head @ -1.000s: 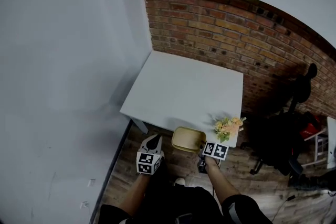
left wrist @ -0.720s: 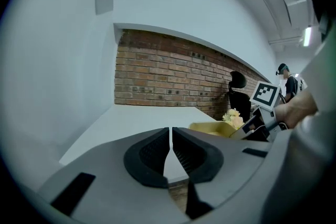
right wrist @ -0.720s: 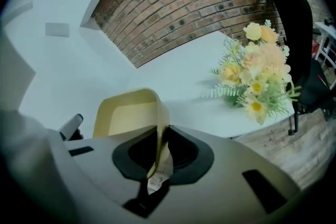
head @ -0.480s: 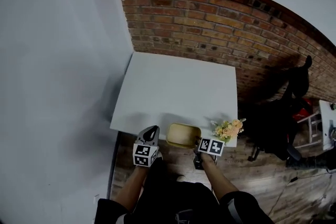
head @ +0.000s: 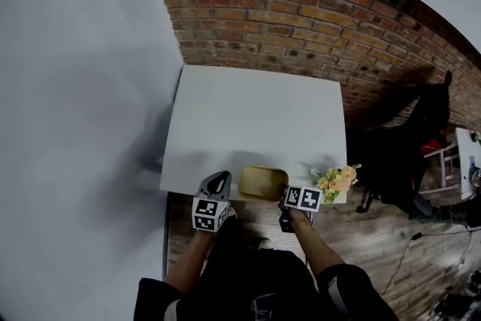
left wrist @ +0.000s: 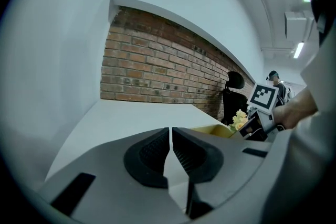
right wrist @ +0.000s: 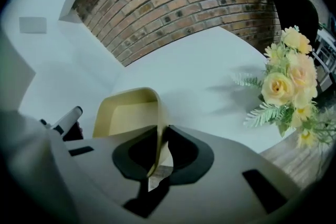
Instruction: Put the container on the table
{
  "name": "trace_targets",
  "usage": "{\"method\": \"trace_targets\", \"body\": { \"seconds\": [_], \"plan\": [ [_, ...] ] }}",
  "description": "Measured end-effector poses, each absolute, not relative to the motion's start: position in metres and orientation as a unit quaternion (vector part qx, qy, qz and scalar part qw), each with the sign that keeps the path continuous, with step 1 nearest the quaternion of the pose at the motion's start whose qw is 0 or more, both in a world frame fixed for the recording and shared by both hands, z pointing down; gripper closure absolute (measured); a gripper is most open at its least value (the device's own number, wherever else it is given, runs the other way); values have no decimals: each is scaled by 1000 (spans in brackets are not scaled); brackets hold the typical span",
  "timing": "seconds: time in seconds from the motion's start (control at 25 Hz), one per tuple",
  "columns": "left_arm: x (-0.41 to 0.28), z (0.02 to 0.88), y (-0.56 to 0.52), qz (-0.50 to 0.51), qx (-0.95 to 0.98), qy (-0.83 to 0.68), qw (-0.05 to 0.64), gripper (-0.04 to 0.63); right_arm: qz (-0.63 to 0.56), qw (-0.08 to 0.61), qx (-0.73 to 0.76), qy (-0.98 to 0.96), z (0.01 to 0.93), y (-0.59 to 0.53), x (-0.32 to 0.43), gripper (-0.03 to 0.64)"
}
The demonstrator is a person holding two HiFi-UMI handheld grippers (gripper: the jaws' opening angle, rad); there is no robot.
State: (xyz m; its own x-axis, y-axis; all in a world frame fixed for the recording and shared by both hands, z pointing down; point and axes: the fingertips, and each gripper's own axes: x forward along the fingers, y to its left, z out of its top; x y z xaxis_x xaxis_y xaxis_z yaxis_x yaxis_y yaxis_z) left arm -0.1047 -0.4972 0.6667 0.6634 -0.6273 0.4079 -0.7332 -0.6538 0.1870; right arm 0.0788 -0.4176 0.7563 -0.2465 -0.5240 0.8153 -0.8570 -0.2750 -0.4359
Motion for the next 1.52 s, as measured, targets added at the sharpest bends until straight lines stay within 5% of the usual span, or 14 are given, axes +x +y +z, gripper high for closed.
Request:
{"method": "trace_targets", "body": {
  "seconds": [1.52],
  "plan": [
    [-137, 720, -508, 193, 872, -386, 232, 566, 562, 239, 579, -541, 832, -437, 80, 569]
  ]
}}
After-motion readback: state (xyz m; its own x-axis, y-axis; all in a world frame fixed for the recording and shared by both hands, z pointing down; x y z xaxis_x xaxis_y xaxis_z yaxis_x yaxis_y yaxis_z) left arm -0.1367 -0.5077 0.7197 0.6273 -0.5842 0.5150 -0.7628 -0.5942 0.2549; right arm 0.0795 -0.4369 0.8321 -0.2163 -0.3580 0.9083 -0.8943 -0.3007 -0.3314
